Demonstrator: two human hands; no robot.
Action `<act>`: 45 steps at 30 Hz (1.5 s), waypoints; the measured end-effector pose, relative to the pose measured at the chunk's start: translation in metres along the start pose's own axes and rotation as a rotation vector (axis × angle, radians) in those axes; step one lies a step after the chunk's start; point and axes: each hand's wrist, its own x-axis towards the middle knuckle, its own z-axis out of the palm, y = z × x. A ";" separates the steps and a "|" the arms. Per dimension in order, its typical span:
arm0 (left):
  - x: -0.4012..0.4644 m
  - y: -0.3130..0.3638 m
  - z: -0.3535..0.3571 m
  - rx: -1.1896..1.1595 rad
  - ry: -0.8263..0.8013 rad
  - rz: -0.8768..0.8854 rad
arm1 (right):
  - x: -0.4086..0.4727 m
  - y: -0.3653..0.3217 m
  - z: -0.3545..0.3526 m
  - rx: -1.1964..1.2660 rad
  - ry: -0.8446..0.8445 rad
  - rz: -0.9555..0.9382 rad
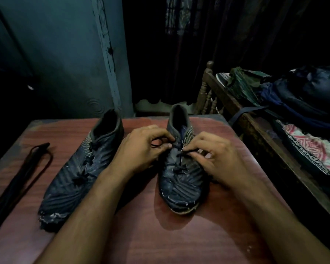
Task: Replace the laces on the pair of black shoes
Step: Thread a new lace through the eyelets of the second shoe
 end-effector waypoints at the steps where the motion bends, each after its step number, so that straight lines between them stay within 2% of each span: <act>1: 0.000 0.000 0.001 -0.006 0.017 -0.001 | -0.001 0.000 0.000 0.047 0.006 0.013; 6: -0.001 0.001 0.008 -0.019 0.035 0.004 | -0.005 0.003 -0.003 0.160 -0.020 0.058; 12: 0.000 0.010 0.016 0.014 0.068 0.016 | 0.000 0.002 0.004 0.096 0.073 0.041; 21: 0.000 0.019 0.019 -0.054 0.105 -0.004 | -0.002 0.007 0.003 0.105 -0.029 0.044; 28: 0.006 0.021 0.021 -0.086 0.115 -0.048 | 0.000 0.006 0.013 0.036 0.077 0.023; 36: 0.006 0.025 0.013 0.147 0.133 -0.005 | 0.000 -0.001 0.012 0.037 0.032 0.014; 40: 0.008 0.026 0.013 0.032 0.164 -0.105 | 0.000 -0.003 0.008 0.049 0.061 0.001; 45: 0.013 0.023 0.011 -0.153 0.210 -0.350 | -0.001 0.000 0.004 0.134 -0.024 0.043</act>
